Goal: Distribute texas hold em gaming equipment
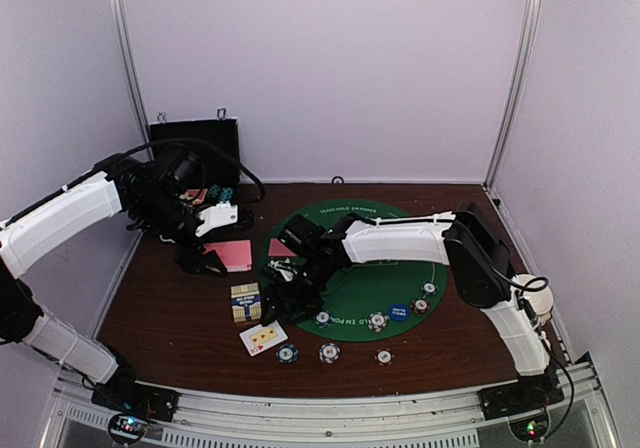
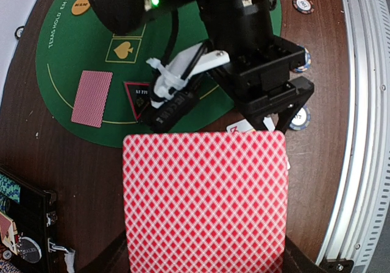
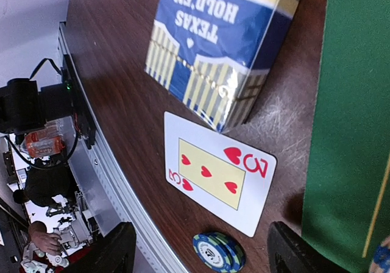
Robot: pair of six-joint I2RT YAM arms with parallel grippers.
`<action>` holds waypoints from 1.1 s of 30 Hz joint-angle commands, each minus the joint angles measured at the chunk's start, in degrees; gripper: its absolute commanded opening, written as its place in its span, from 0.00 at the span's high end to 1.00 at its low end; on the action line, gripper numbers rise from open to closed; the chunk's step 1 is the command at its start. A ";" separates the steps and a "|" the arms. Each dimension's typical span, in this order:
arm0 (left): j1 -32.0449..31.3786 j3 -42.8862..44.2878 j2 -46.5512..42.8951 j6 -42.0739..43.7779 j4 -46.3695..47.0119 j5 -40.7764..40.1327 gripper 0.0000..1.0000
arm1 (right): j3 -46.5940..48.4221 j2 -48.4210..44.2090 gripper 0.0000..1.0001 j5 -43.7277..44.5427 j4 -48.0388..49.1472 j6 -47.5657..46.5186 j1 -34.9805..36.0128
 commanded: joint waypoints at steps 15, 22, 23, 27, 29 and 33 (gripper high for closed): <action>0.39 1.94 -1.15 1.01 -1.06 1.01 1.00 | 11.12 10.80 0.24 -2.83 0.92 3.40 7.10; 0.39 2.41 -1.32 1.29 -1.57 0.90 1.00 | 9.88 6.35 0.22 -2.95 7.64 6.74 6.42; 0.39 2.57 -1.27 1.24 -1.58 0.99 1.00 | 6.93 3.97 0.21 -2.72 10.53 7.80 5.80; 0.39 3.38 -0.91 0.70 -1.61 1.25 1.00 | -5.35 -6.84 0.16 -0.68 18.22 10.01 2.62; 0.39 3.65 -0.57 0.35 -1.56 1.46 1.00 | -10.54 -11.20 0.15 -0.10 20.27 10.70 1.15; 0.39 4.52 0.83 -0.37 -1.30 1.78 1.00 | -19.77 -18.16 0.12 0.53 26.02 13.10 -1.05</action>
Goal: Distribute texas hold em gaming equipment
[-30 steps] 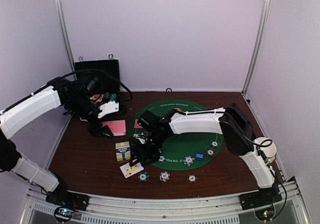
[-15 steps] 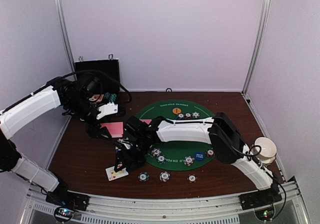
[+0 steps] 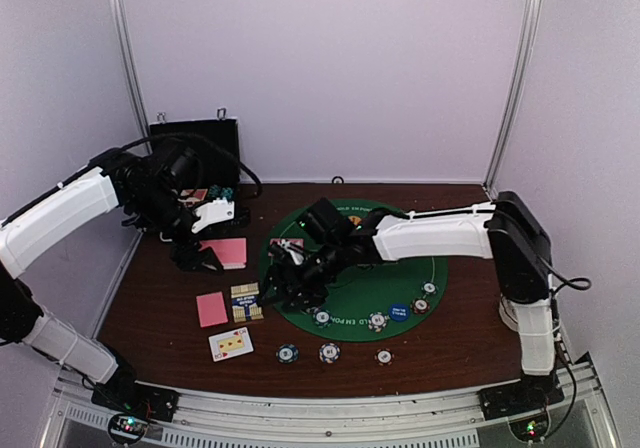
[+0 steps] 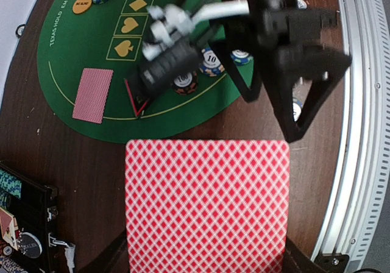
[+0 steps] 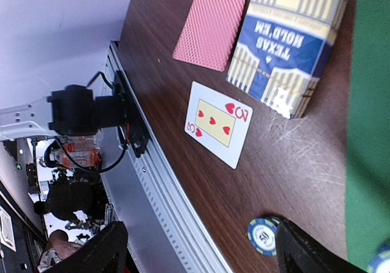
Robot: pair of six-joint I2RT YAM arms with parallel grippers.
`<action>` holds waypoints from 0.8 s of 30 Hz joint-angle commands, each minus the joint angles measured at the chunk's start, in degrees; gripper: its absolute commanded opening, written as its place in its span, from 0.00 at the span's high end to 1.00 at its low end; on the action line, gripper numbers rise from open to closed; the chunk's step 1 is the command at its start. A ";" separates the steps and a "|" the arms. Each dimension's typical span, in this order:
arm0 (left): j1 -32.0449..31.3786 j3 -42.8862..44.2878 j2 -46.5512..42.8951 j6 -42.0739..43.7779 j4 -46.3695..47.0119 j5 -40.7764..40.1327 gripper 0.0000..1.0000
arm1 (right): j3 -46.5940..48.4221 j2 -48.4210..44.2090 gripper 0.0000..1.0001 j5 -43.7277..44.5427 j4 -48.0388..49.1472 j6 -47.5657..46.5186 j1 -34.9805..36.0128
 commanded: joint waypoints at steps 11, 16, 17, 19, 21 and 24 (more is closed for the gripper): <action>-0.02 1.99 3.13 -1.60 3.90 2.68 1.00 | -7.56 -9.47 0.11 0.55 23.80 13.60 -4.15; -0.02 1.52 3.63 -1.65 3.98 3.02 1.00 | -5.14 -5.75 0.12 -1.23 32.31 20.53 -3.91; -0.02 1.45 3.75 -1.63 4.12 3.01 1.00 | -4.84 -5.18 0.12 -1.40 33.46 21.40 -3.77; -0.02 1.36 3.88 -1.69 4.16 3.37 1.00 | -4.25 -4.00 0.13 -1.85 35.61 22.83 -3.55; -0.02 1.34 3.87 -1.68 4.14 3.44 1.00 | -3.46 -3.08 0.13 -2.22 36.21 23.62 -3.29; -0.02 1.26 3.66 -1.53 4.17 3.36 1.00 | -3.29 -1.87 0.14 -2.39 38.32 25.27 -3.01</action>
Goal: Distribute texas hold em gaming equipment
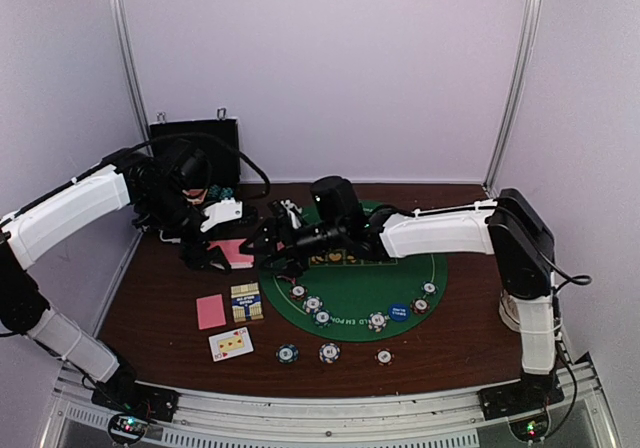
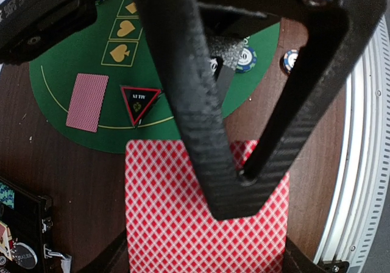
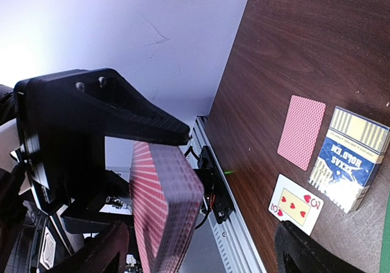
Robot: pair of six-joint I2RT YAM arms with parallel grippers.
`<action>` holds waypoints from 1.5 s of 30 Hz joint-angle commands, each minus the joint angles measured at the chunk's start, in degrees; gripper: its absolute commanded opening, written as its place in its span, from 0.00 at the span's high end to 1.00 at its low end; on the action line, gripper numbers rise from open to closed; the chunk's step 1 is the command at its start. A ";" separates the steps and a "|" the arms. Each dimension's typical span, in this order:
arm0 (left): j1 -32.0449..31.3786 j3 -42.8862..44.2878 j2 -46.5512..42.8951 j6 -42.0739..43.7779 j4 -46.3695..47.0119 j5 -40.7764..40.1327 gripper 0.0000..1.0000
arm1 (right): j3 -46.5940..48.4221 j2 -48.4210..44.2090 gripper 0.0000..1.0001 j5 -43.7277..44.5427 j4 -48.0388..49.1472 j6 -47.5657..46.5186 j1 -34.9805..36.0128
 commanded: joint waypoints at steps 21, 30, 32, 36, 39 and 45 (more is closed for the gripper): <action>-0.02 0.88 -0.10 -0.90 3.09 2.00 1.00 | 2.84 3.75 0.20 -1.60 -2.71 1.30 -1.15; -0.02 0.95 -0.69 -0.81 3.04 1.81 1.00 | 0.22 -0.02 0.25 -1.27 -5.33 -0.87 -2.29; -0.03 0.70 -0.56 -0.75 3.06 1.62 1.00 | -0.01 -1.07 0.26 -1.47 -4.95 -0.73 -2.23; -0.03 0.58 -0.29 -0.76 3.05 0.86 1.00 | -0.63 -3.26 0.30 -2.27 -3.30 0.79 -2.23; -0.02 0.32 -0.31 -0.66 3.47 0.48 1.00 | -1.96 -4.38 0.33 -3.02 -0.07 3.38 -2.23; -0.02 0.14 -0.03 -0.49 3.69 -0.28 1.00 | -3.05 -4.98 0.48 -4.77 3.44 7.09 -1.96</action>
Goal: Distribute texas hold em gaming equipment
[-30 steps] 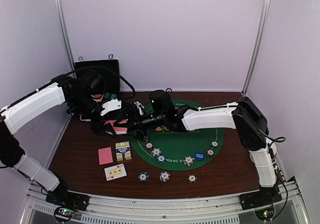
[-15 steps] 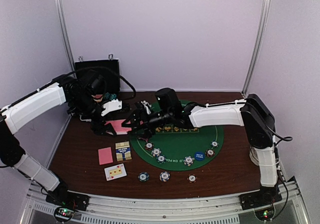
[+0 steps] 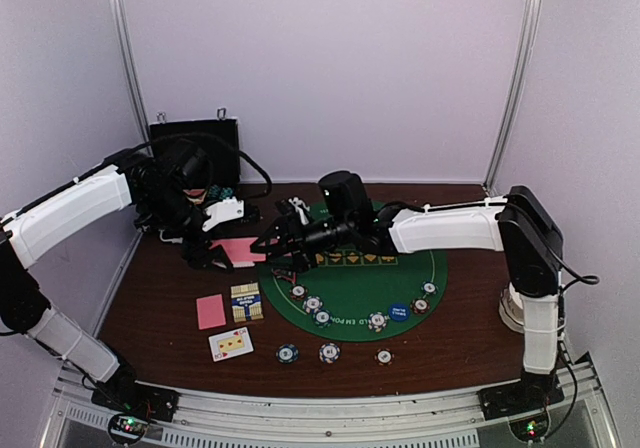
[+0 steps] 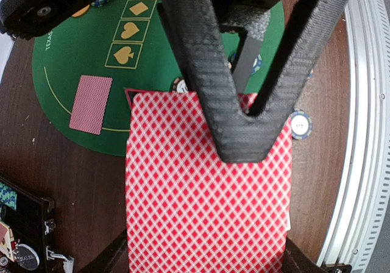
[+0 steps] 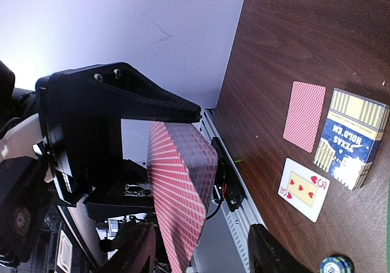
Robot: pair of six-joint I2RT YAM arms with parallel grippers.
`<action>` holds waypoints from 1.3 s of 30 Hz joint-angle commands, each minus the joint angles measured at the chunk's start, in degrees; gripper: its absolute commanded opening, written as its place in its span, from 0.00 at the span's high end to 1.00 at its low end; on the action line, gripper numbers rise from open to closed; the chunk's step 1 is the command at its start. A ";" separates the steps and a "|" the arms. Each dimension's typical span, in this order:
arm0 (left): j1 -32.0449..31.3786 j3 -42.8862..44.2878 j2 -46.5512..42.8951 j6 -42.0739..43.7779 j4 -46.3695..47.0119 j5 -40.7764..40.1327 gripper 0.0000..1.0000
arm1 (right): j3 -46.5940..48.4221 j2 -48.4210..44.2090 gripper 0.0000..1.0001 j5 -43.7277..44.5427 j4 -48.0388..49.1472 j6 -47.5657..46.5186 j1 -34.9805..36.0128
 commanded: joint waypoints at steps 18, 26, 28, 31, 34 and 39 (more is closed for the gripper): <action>0.07 0.03 -0.36 0.18 2.77 -1.68 1.00 | -2.25 -4.29 0.90 -3.45 4.81 5.50 0.31; 0.09 0.05 -0.42 0.22 2.76 -1.63 1.00 | -2.33 -6.24 1.00 -4.03 -0.01 2.74 -0.95; 0.09 0.20 -0.44 0.20 2.76 -1.72 1.00 | -2.93 -6.84 1.00 -4.02 -0.39 2.52 -1.62; 0.09 0.26 -0.37 0.20 2.74 -1.80 1.00 | -4.40 -7.80 1.00 -4.22 1.55 3.89 -2.91; 0.09 0.31 -0.41 0.22 2.76 -2.06 1.00 | -5.48 -8.74 1.00 -4.57 2.03 4.10 -4.45; 0.09 0.22 -0.43 0.31 2.74 -2.65 1.00 | -8.23 -10.76 1.00 -5.56 2.06 3.45 -8.29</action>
